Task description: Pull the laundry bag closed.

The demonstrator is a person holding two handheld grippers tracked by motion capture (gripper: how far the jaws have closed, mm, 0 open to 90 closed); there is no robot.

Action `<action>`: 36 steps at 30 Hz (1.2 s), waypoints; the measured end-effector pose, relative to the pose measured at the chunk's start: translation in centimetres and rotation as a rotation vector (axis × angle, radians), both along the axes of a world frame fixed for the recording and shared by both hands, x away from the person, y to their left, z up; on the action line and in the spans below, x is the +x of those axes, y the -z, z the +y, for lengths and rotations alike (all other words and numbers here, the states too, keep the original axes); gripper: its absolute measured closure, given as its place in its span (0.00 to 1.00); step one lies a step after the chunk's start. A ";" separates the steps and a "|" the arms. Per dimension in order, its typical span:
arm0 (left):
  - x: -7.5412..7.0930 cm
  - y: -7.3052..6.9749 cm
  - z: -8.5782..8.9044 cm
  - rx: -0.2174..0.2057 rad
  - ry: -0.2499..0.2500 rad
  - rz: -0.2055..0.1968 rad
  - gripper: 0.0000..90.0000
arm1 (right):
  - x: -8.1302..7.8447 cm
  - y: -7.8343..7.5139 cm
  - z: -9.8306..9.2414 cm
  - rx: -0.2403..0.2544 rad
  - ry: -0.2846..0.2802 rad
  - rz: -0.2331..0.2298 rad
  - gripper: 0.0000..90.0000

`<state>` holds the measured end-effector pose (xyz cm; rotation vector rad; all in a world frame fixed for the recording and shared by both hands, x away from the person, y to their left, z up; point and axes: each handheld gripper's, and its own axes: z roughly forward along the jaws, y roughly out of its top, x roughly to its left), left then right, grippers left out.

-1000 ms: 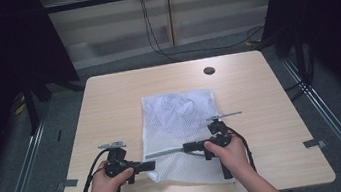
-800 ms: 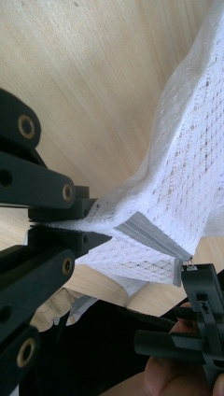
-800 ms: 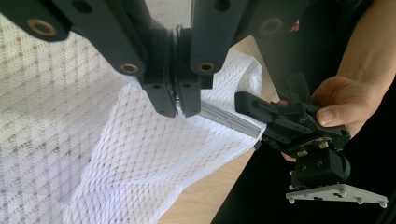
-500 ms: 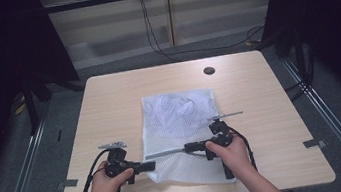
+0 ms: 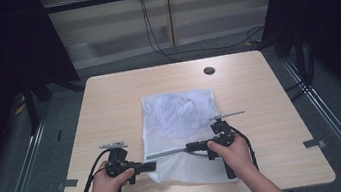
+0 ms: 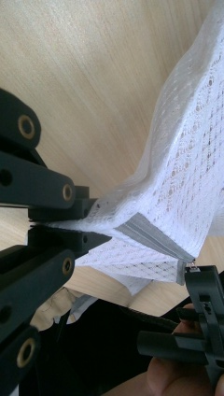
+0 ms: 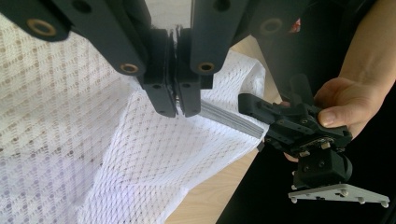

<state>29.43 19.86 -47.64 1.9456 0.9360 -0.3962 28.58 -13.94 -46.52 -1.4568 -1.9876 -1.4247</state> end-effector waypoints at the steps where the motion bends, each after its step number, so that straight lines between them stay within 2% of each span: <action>1: 0.0 0.0 0.0 0.006 -0.004 -0.001 0.98 | 0.0 0.0 0.0 0.000 -0.001 0.001 0.97; 3: 0.0 0.1 0.0 0.017 -0.012 0.000 0.98 | 0.0 0.1 0.0 -0.001 -0.002 -0.004 0.97; 7: 0.0 0.1 0.0 0.006 -0.010 0.006 0.98 | 0.1 0.1 -0.1 -0.001 0.002 -0.003 0.97; 18: 0.0 0.1 -0.1 0.012 -0.015 0.003 0.98 | 0.1 0.1 -0.3 0.001 0.007 -0.010 0.97; 28: 0.0 0.1 0.1 0.006 -0.016 0.006 0.98 | 0.0 0.0 -0.5 0.007 0.003 0.005 0.97; 29: 0.0 0.1 0.2 0.010 -0.018 -0.005 0.98 | 0.0 0.0 -0.7 0.010 0.012 0.013 0.97; 30: 0.0 0.1 0.2 0.000 -0.025 0.001 0.98 | 0.0 0.0 -0.7 0.010 0.012 0.013 0.97; 33: 0.0 0.2 0.1 0.008 -0.019 -0.001 0.98 | 0.0 -0.1 -0.7 -0.003 0.006 -0.008 0.97; 36: 0.1 0.1 0.1 0.005 -0.023 0.001 0.98 | 0.0 -0.1 -0.8 -0.002 0.007 -0.008 0.97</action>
